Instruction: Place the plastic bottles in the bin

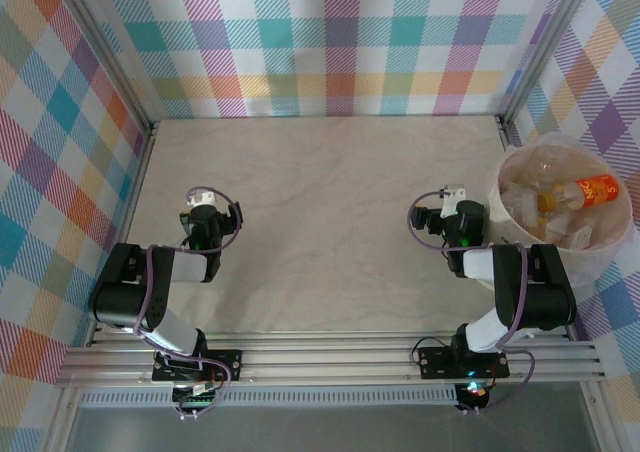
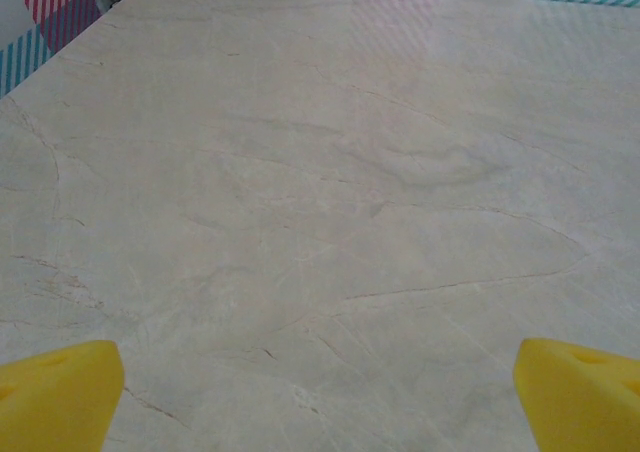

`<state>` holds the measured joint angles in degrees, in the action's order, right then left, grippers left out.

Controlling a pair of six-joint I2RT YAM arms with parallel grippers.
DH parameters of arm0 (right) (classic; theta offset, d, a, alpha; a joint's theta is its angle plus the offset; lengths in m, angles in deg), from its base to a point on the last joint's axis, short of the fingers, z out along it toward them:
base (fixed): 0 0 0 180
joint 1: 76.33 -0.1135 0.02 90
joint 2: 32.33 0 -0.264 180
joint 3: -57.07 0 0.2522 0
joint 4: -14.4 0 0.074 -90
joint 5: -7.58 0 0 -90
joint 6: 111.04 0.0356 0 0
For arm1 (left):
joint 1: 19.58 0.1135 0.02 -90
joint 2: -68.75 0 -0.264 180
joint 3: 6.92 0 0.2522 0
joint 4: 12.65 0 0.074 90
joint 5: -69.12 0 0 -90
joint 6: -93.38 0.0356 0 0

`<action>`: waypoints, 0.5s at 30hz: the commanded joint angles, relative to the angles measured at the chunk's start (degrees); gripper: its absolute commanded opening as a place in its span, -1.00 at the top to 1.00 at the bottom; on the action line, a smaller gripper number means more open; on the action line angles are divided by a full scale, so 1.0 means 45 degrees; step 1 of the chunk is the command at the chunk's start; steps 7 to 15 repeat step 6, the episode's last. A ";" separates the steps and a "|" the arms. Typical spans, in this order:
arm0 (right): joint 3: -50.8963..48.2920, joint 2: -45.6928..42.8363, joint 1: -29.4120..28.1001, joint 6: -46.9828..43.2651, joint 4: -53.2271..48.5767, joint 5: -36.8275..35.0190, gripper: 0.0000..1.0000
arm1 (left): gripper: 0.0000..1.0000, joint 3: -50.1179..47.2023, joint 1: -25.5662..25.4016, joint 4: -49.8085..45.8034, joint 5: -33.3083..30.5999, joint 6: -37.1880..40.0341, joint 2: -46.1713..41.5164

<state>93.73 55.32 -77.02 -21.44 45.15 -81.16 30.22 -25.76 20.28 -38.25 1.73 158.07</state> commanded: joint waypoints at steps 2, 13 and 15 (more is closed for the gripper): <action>0.0186 0.0084 0.0075 0.0213 0.0617 -0.0046 -0.99 | -1.00 -0.0094 0.0119 0.0365 0.0170 0.0189 0.0073; 0.0166 0.0091 0.0075 0.0199 0.0635 -0.0045 -0.99 | -1.00 -0.0116 0.0122 0.0423 0.0187 0.0191 0.0064; 0.0166 0.0091 0.0075 0.0199 0.0635 -0.0045 -0.99 | -1.00 -0.0116 0.0122 0.0423 0.0187 0.0191 0.0064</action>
